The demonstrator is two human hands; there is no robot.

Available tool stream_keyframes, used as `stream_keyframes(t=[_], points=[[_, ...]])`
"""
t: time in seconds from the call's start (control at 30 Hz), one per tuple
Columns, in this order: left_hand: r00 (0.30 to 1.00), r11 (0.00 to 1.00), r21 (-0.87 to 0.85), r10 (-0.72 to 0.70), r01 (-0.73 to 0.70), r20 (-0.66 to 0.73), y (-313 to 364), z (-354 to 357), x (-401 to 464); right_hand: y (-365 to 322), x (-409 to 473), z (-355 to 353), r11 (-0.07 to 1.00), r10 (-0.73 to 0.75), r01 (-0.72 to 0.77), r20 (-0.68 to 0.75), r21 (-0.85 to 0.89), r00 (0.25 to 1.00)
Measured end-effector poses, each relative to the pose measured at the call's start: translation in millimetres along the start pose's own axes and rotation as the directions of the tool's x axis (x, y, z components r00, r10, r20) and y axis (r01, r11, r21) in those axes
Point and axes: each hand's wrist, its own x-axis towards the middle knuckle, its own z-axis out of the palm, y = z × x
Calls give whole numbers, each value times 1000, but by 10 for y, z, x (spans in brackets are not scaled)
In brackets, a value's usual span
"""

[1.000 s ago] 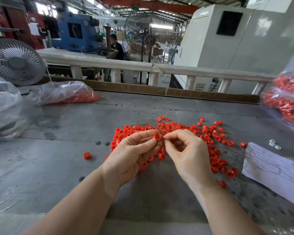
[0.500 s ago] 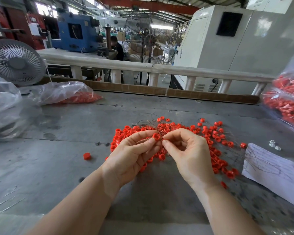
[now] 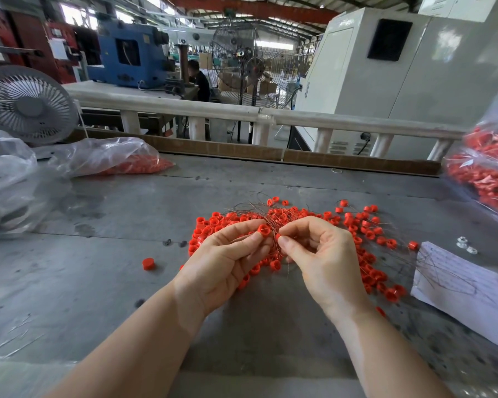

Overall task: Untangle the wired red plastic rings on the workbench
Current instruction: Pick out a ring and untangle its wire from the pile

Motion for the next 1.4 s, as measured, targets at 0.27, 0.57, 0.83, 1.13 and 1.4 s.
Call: stream_keyframes(t=[0.27, 0.57, 0.83, 1.13, 1.4], points=[[1000, 1000, 11, 2, -2, -1, 2, 6, -5, -4, -3, 3, 999, 12, -12, 0, -43, 1000], [999, 1000, 18, -16, 15, 35, 11, 15, -18, 5, -3, 4, 998, 14, -13, 5, -55, 1000], [999, 1000, 2, -24, 24, 38, 9, 15, -10, 27, -2, 11, 998, 22, -21, 2, -58, 1000], [999, 1000, 5, -30, 30, 39, 9, 12, -10, 19, -7, 7, 997, 33, -33, -2, -65, 999], [998, 999, 6, -54, 54, 36, 20, -3, 1, 27, -10, 7, 996, 31, -32, -19, -84, 999]])
